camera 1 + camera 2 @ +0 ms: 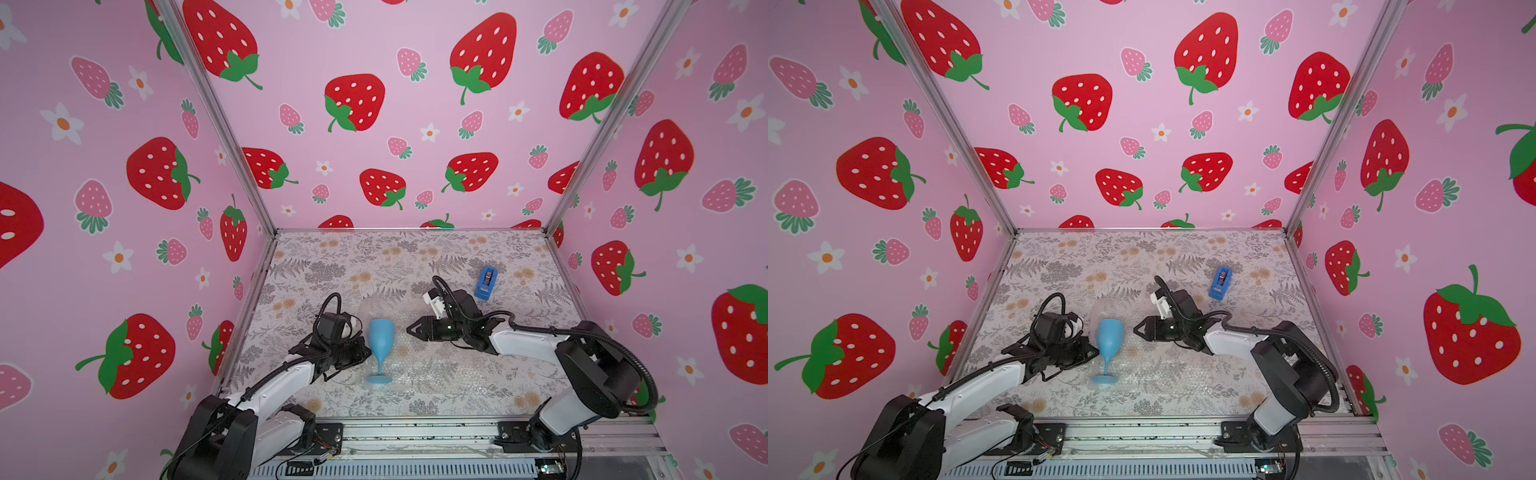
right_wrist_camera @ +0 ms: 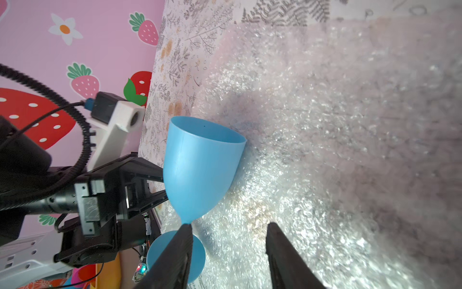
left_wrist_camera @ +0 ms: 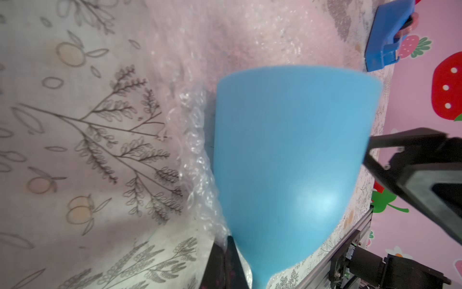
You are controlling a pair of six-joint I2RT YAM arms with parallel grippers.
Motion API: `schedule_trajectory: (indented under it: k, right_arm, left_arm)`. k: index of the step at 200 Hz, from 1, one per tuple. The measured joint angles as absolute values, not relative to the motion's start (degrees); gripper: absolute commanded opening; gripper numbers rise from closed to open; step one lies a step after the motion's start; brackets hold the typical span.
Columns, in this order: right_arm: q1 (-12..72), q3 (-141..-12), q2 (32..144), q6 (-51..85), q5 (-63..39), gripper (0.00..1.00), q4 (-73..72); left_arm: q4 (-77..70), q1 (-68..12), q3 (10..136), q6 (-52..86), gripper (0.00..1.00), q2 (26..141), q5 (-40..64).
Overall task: Wrap wine glasses in bubble wrap
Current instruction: Wrap the wine glass in bubble wrap.
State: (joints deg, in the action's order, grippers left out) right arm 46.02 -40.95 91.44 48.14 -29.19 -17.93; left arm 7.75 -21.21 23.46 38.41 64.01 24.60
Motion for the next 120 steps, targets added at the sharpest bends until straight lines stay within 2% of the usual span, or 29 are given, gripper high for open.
schedule_trajectory:
  k: [120]
  right_arm:
    - [45.56, -36.1, 95.11, 51.16, -29.08, 0.38, -24.43]
  left_arm:
    - [5.8, -35.92, 31.94, 44.56, 0.01, 67.61, 19.53]
